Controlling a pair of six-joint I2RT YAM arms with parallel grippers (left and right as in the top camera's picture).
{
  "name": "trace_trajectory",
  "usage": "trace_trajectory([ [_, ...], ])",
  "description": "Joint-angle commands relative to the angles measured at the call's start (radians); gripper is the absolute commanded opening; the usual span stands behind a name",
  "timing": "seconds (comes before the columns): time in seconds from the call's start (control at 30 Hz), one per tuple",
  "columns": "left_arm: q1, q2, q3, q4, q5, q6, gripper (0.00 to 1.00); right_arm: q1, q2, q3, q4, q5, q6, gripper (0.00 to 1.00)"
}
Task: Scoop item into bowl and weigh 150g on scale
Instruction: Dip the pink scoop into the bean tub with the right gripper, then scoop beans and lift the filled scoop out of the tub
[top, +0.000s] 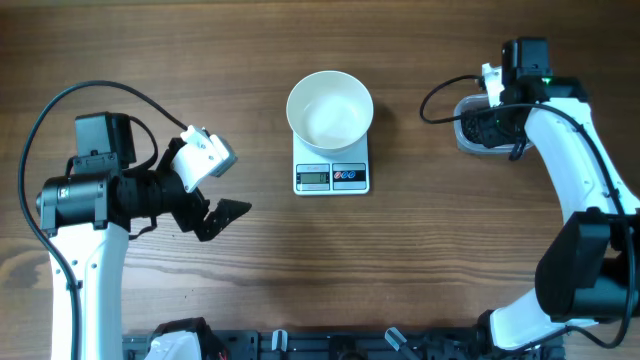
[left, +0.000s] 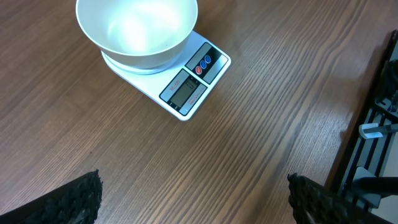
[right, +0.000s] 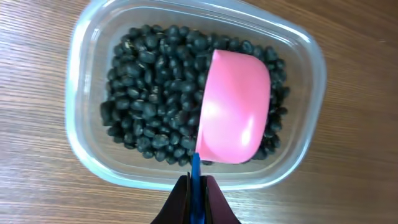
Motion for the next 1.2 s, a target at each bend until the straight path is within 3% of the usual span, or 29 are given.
trace_trajectory([
  [0.0,-0.001,-0.011,0.009,0.0,0.0,0.021,1.0,-0.031,0.036,-0.016,-0.007,-0.172,0.005,0.04],
  [0.37,-0.001,-0.011,0.009,0.0,0.0,0.021,1.0,-0.184,0.036,-0.016,-0.038,-0.531,0.032,0.04],
  [0.93,-0.001,-0.011,0.009,0.001,0.0,0.021,1.0,-0.313,0.043,-0.016,-0.085,-0.608,0.189,0.04],
  [1.17,-0.001,-0.011,0.009,0.0,0.0,0.021,1.0,-0.406,0.099,-0.016,-0.077,-0.716,0.183,0.04],
])
